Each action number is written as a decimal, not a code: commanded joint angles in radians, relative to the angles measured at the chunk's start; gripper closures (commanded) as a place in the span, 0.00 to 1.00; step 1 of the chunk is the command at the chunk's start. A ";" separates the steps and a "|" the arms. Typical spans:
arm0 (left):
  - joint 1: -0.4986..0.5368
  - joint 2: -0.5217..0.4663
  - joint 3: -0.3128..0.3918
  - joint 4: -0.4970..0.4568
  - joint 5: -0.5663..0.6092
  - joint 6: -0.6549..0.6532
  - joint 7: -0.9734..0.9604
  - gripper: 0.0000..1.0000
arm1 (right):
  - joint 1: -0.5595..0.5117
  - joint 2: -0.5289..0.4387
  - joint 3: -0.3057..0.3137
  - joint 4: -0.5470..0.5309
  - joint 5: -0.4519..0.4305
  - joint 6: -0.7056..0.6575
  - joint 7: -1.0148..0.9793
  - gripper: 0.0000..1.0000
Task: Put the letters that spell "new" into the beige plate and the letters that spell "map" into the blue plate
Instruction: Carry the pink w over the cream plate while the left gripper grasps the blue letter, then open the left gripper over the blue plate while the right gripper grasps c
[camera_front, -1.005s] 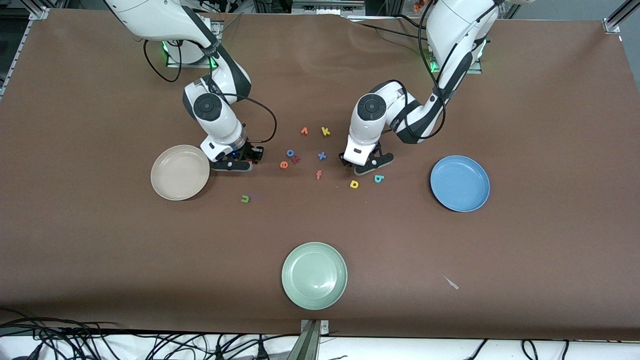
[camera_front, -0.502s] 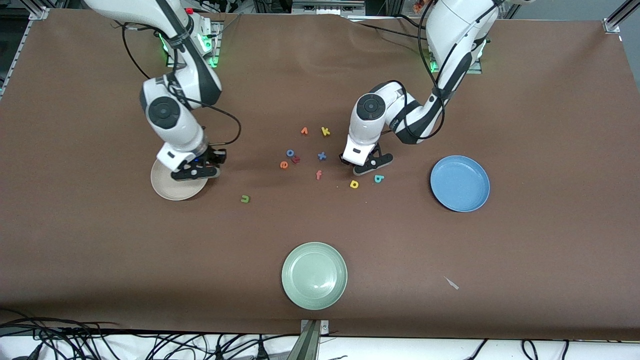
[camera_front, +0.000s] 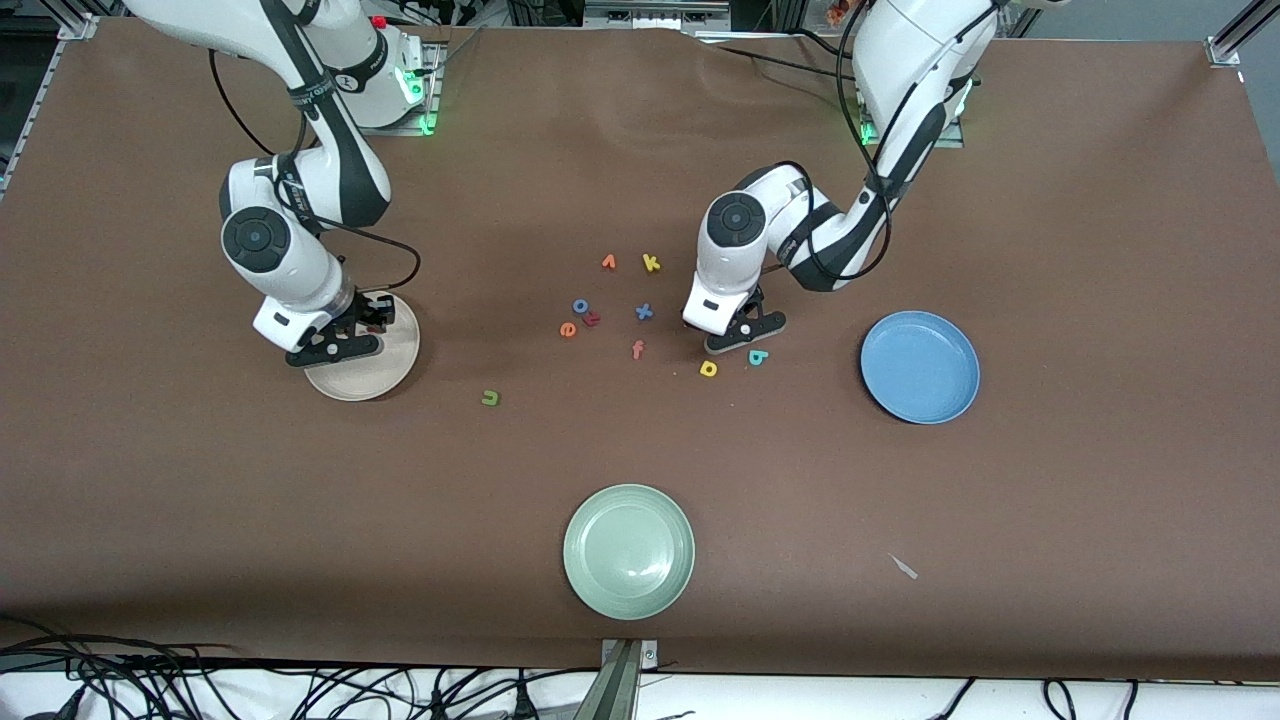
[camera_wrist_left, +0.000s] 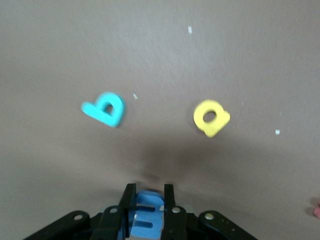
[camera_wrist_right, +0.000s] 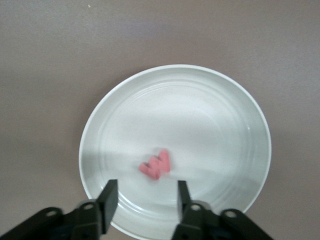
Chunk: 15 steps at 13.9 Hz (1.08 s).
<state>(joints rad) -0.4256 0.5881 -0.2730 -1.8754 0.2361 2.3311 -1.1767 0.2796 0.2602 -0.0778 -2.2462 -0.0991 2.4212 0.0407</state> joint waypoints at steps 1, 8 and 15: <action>0.042 0.002 0.000 0.132 -0.067 -0.181 0.170 1.00 | 0.004 -0.030 0.036 -0.010 -0.001 -0.002 0.074 0.38; 0.263 -0.028 0.001 0.251 -0.132 -0.453 0.610 1.00 | 0.093 0.200 0.130 0.270 -0.001 -0.002 0.377 0.36; 0.442 -0.007 0.017 0.239 -0.046 -0.619 1.102 1.00 | 0.145 0.389 0.107 0.470 -0.011 0.006 0.436 0.36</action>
<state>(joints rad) -0.0132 0.5747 -0.2542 -1.6287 0.1478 1.7512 -0.1967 0.4279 0.6151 0.0420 -1.8229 -0.0992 2.4285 0.4732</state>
